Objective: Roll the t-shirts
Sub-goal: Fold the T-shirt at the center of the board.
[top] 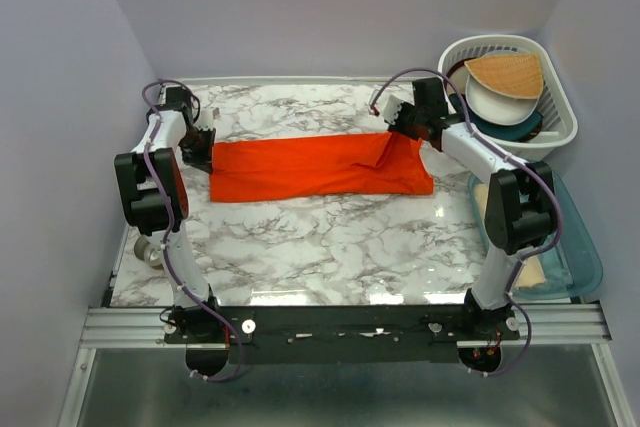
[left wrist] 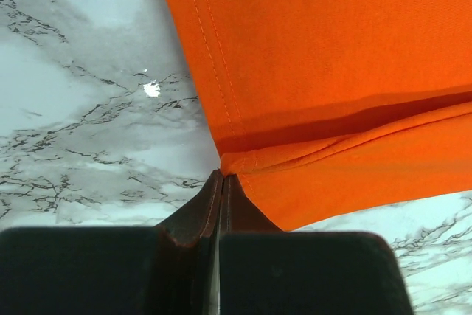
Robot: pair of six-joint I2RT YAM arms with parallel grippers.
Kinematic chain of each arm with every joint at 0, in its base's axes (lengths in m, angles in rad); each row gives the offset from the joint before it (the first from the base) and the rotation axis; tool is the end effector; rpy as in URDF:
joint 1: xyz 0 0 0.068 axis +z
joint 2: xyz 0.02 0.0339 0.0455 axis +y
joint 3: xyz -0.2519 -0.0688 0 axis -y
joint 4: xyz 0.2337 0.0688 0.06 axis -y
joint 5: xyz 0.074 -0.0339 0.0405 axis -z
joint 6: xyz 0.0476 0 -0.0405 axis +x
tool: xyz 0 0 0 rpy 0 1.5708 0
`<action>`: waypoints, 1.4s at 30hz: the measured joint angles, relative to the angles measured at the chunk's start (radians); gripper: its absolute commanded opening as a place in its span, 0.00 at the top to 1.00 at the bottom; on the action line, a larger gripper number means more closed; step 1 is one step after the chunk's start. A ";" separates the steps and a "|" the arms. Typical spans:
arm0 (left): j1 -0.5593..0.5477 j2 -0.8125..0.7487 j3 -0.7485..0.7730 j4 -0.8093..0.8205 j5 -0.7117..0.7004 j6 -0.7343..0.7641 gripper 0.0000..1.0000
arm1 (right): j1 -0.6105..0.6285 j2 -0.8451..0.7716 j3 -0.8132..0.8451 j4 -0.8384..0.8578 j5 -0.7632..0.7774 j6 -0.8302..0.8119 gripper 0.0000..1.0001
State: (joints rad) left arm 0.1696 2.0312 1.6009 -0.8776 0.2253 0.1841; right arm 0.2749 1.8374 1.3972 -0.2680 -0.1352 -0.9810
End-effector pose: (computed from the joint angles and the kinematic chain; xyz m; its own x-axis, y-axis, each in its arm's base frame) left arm 0.3967 0.0571 0.1800 -0.9553 0.0174 -0.2950 0.0688 0.9840 -0.1645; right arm 0.3980 0.1189 0.2324 -0.0428 -0.8677 -0.4953 -0.7247 0.3682 -0.5824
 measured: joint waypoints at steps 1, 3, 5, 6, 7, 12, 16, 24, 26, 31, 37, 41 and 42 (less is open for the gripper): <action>-0.002 0.000 0.001 0.000 -0.003 -0.002 0.92 | 0.000 0.012 0.013 -0.002 -0.004 -0.001 0.99; -0.006 0.000 0.005 0.000 -0.009 -0.006 0.91 | 0.000 0.029 0.029 -0.004 -0.009 -0.004 0.99; -0.014 0.000 0.009 0.002 -0.011 -0.009 0.90 | 0.000 0.039 0.038 -0.006 -0.011 -0.004 0.99; -0.017 0.000 0.009 0.004 -0.012 -0.010 0.85 | 0.000 0.047 0.049 -0.013 -0.013 -0.002 0.97; -0.019 0.000 0.009 0.006 -0.014 -0.011 0.81 | 0.000 0.056 0.064 -0.019 -0.013 0.004 0.92; -0.024 0.000 0.026 0.008 -0.014 -0.020 0.73 | 0.000 0.099 0.159 -0.043 -0.001 0.050 0.55; -0.024 -0.006 0.053 0.013 -0.034 -0.025 0.68 | 0.000 0.068 0.136 -0.051 0.059 0.083 0.50; -0.024 -0.143 -0.061 0.026 -0.041 -0.020 0.86 | -0.012 -0.164 -0.007 -0.282 0.041 0.101 0.53; -0.026 -0.194 -0.097 0.018 0.025 -0.001 0.91 | -0.019 -0.216 -0.055 -0.355 -0.003 0.098 0.56; -0.088 -0.221 -0.137 -0.023 0.111 0.058 0.99 | -0.027 -0.209 -0.132 -0.498 -0.080 0.045 0.66; -0.162 -0.158 -0.140 -0.074 0.145 0.121 0.99 | -0.040 -0.072 -0.106 -0.570 -0.116 -0.019 0.68; -0.165 -0.087 -0.137 -0.102 0.132 0.161 0.99 | -0.053 -0.038 -0.087 -0.594 -0.133 -0.063 0.68; -0.165 -0.061 -0.131 -0.111 0.122 0.172 0.99 | -0.054 -0.035 -0.087 -0.595 -0.134 -0.076 0.68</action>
State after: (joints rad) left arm 0.0044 1.9697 1.4700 -0.9886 0.3470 0.3557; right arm 0.2211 1.8019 1.3102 -0.8631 -0.2687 -1.0565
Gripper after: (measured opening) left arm 0.013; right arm 0.322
